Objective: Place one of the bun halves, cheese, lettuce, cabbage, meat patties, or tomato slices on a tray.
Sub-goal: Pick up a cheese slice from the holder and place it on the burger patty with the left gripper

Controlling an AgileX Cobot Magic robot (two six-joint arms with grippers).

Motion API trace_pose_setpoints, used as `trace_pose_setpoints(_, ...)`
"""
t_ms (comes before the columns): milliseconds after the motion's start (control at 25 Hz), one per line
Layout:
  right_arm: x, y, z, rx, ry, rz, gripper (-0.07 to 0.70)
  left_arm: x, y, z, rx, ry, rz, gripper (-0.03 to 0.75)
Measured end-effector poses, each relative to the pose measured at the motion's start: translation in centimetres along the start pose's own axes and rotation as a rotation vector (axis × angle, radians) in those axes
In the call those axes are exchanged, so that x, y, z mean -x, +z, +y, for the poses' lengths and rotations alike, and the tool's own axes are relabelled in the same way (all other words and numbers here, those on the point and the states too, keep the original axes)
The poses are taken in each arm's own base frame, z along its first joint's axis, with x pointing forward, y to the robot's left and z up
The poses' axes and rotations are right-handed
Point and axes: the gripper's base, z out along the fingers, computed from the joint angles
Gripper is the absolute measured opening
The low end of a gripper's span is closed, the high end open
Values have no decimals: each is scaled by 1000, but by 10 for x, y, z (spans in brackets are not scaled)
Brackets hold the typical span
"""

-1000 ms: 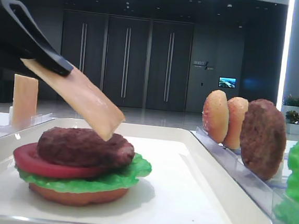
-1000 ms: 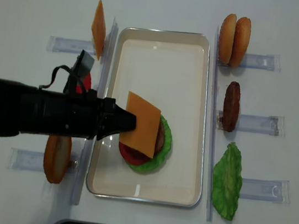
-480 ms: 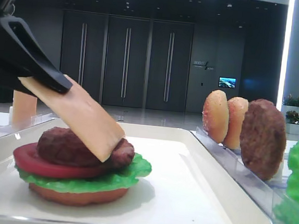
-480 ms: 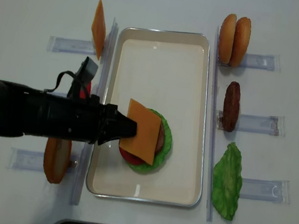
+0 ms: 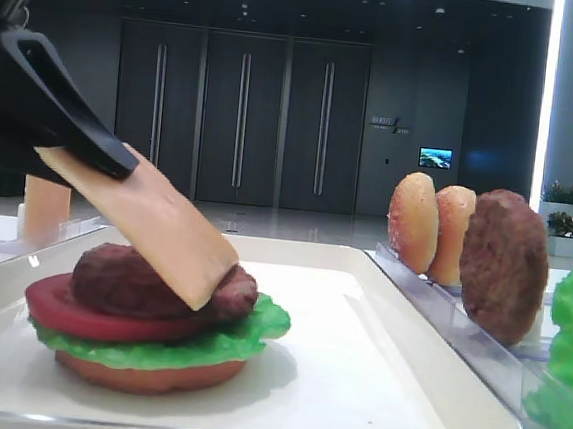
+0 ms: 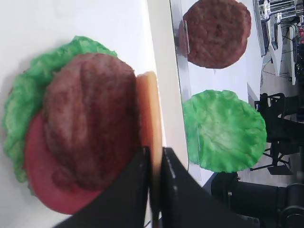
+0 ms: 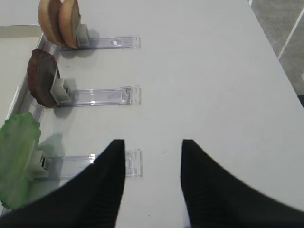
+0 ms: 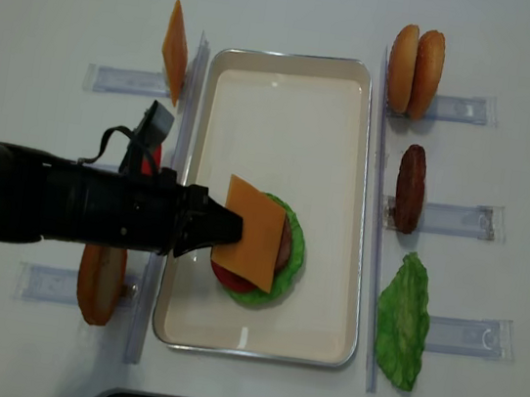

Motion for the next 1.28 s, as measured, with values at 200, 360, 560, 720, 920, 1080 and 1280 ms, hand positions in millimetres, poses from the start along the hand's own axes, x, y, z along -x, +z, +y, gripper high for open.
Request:
trace_pose_setpoints(200,0,0,0,0,0,0,274,1,0,0,-1,1,-2,252)
trace_pose_setpoints(360,0,0,0,0,0,0,274,2,0,1,18,-16,-12,362)
trace_pose_setpoints(560,0,0,0,0,0,0,274,7,0,0,26,-24,-27,385)
trace_pose_setpoints(720,0,0,0,0,0,0,274,18,0,-6,17,-16,-54,390)
trace_pose_setpoints(920,0,0,0,0,0,0,274,23,0,-7,26,-32,-73,391)
trace_pose_setpoints(1080,0,0,0,0,0,0,274,23,0,-5,50,-61,-72,391)
trace_pose_setpoints(1280,0,0,0,0,0,0,274,23,0,-4,65,-72,-68,391)
